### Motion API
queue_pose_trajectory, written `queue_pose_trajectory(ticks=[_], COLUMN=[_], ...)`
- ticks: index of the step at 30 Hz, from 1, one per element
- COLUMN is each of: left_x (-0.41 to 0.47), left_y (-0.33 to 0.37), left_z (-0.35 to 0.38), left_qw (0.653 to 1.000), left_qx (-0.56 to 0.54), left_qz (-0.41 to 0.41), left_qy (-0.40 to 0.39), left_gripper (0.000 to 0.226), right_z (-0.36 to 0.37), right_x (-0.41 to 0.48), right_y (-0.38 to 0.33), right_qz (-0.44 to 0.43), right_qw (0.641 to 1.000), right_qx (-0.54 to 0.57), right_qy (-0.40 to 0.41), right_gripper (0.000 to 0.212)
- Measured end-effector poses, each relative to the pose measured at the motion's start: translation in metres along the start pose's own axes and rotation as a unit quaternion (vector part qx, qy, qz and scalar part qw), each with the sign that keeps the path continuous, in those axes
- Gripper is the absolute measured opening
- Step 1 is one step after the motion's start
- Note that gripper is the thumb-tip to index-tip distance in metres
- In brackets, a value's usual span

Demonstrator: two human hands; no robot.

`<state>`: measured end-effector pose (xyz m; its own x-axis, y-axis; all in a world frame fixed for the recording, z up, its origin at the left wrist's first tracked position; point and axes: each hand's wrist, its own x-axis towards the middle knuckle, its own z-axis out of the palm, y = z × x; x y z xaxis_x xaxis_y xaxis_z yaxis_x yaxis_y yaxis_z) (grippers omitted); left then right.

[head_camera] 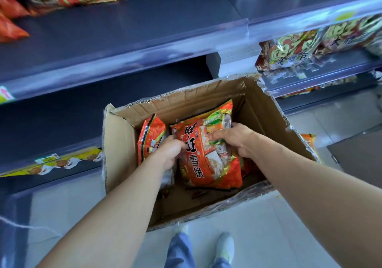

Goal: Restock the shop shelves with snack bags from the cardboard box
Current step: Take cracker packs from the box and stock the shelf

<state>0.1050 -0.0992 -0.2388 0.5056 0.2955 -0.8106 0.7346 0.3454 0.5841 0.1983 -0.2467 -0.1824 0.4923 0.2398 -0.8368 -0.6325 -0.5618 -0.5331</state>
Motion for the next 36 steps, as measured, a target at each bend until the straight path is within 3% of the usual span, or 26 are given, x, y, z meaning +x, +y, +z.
queue_pose_trajectory(ticks=[3,8,13,18,20,24,27,31,36], left_x=[-0.032,-0.102,-0.153,-0.188,-0.2,-0.216,-0.224,-0.224,-0.203], left_y=[0.009,0.028,0.047,0.064,0.074,0.101,0.123,0.15,0.179], left_z=[-0.001,-0.007,-0.013,-0.02,-0.025,-0.045,-0.064,-0.095,-0.143], left_qw=[0.999,0.992,0.981,0.974,0.974,0.96,0.941,0.914,0.898], left_qx=[-0.038,-0.108,-0.154,-0.15,-0.132,-0.097,-0.109,-0.106,-0.084], left_qz=[0.025,0.054,0.108,0.151,0.18,0.246,0.287,0.331,0.348], left_qy=[0.0,-0.038,-0.051,-0.071,-0.028,0.09,0.143,0.21,0.254], left_gripper=[0.04,0.013,0.006,0.013,0.024,0.044,0.044,0.044,0.038], right_z=[-0.013,-0.033,-0.052,-0.061,-0.06,-0.043,-0.019,0.016,0.061], right_x=[-0.031,-0.09,-0.138,-0.17,-0.181,-0.2,-0.202,-0.188,-0.153], right_y=[-0.012,-0.03,-0.05,-0.075,-0.087,-0.116,-0.138,-0.165,-0.203], right_qz=[-0.047,-0.111,-0.17,-0.193,-0.214,-0.257,-0.308,-0.384,-0.395], right_qw=[0.998,0.989,0.981,0.978,0.972,0.957,0.939,0.915,0.912], right_qx=[-0.02,-0.054,-0.049,-0.02,-0.025,-0.077,-0.13,-0.121,-0.101], right_qy=[-0.033,-0.084,-0.084,-0.081,-0.091,-0.113,-0.083,-0.019,0.043], right_gripper=[0.04,0.031,0.007,0.04,0.041,0.018,0.026,0.043,0.056])
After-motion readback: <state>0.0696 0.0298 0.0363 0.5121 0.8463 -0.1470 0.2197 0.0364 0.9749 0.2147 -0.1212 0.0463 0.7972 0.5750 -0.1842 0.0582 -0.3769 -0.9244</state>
